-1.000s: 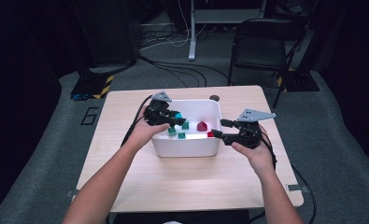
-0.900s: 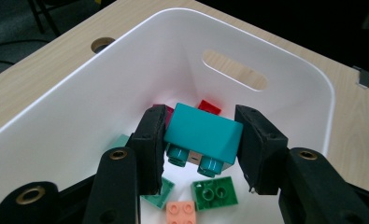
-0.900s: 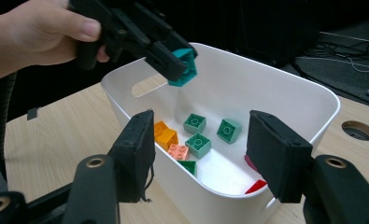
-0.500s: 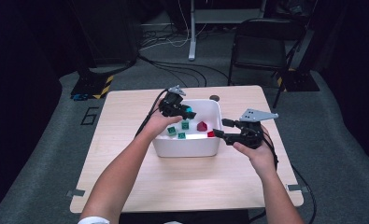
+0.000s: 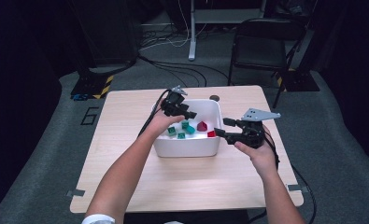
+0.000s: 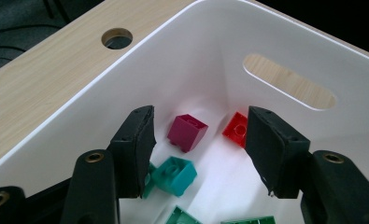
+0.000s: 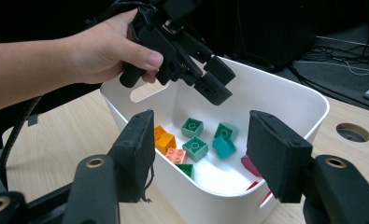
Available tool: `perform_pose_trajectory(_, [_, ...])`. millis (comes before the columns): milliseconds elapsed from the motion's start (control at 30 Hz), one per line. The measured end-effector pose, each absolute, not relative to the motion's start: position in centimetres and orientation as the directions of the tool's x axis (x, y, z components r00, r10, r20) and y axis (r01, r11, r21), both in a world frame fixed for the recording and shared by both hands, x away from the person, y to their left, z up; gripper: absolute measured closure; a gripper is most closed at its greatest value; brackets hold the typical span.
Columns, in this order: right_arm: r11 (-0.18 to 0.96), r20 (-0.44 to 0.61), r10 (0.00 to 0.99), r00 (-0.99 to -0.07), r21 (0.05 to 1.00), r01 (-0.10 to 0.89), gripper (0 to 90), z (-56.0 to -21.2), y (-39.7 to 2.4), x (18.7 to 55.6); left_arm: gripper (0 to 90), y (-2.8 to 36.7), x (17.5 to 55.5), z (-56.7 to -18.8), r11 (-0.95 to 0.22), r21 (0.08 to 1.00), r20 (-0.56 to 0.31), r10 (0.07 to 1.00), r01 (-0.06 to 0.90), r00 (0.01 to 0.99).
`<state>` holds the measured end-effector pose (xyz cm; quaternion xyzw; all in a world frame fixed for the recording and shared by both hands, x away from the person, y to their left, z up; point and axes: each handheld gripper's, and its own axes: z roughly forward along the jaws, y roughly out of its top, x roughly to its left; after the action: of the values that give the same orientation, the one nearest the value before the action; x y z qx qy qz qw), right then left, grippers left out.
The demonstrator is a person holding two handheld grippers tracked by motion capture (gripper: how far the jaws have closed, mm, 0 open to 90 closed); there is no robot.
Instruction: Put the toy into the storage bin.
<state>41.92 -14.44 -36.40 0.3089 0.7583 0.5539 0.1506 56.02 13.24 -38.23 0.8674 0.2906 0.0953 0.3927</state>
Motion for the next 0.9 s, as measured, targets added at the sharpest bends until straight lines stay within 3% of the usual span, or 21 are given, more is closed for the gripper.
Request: perform_pose_trajectory(900, [0.228, 0.098, 0.648, -0.755, 0.921, 0.316, 41.1, -36.9, -14.1, 41.4, 39.1, 24.4, 51.1, -33.4, -0.418, 0.804, -0.03, 0.681, 0.423, 0.731])
